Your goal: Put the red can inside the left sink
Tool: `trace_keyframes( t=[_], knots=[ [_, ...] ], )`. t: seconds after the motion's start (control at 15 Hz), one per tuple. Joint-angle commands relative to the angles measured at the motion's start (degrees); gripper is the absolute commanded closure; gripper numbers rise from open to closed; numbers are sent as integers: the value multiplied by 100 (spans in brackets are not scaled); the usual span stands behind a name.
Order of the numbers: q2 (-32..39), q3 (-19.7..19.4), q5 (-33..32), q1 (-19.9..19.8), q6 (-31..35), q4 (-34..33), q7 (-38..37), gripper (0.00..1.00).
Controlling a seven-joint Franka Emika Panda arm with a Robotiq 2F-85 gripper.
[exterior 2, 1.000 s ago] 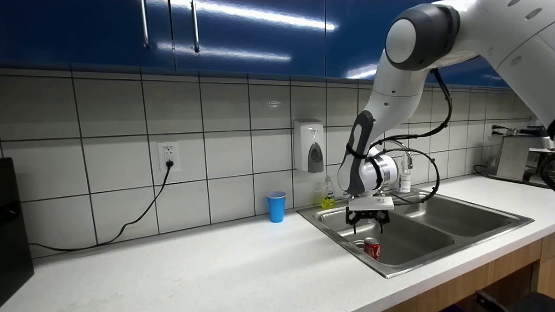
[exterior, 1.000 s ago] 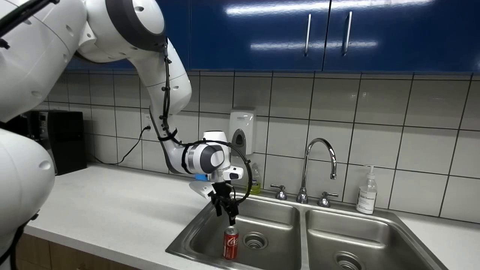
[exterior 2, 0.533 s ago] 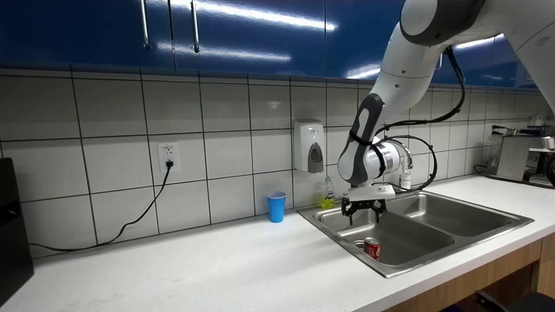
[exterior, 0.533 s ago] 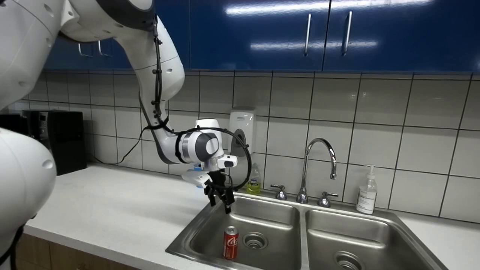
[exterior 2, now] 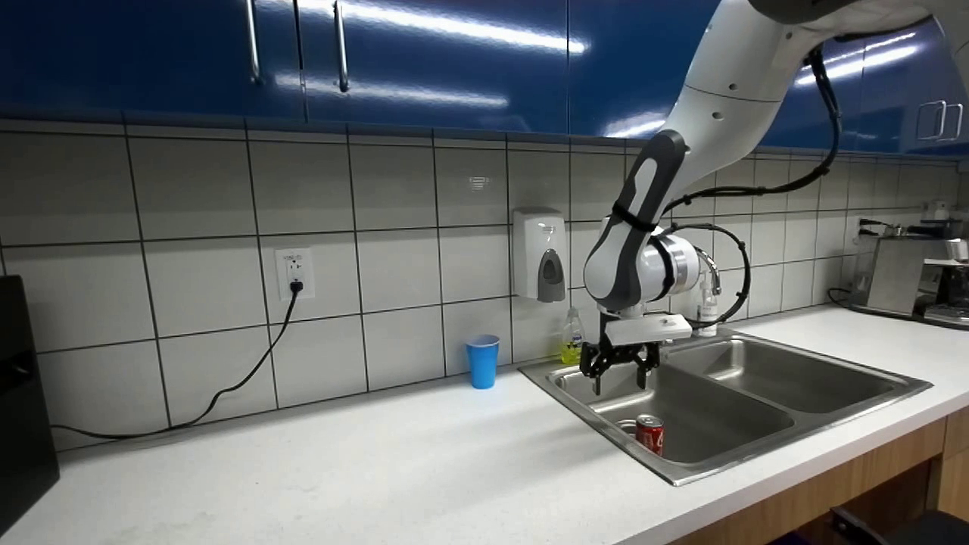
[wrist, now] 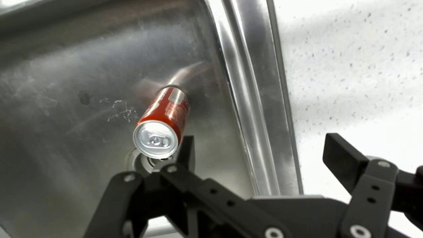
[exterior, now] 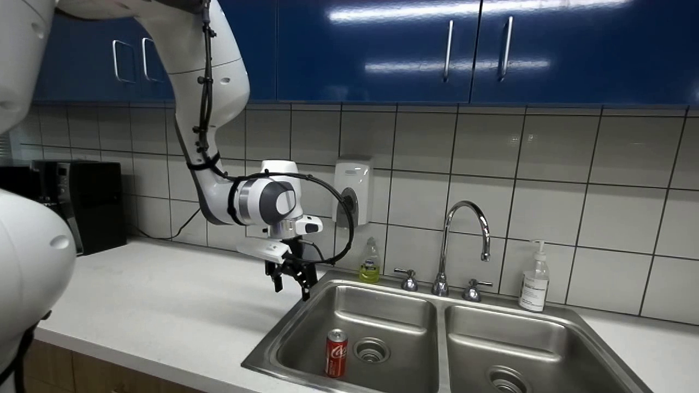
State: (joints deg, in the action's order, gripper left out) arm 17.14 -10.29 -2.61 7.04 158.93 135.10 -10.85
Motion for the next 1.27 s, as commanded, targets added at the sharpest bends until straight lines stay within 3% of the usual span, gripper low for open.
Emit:
trace_keyframes(
  t=[0.0,0.6,0.67,1.2],
  knots=[
    [-604,192,-178,-136,-242,569,86,0],
    [-1627,297,-1021,-42,-494,1642,-609,0],
    [-1147,374,-790,-188,-240,1340,-299,0],
    [-1428,459,-872,-215,-322,1557,-411,0]
  ],
)
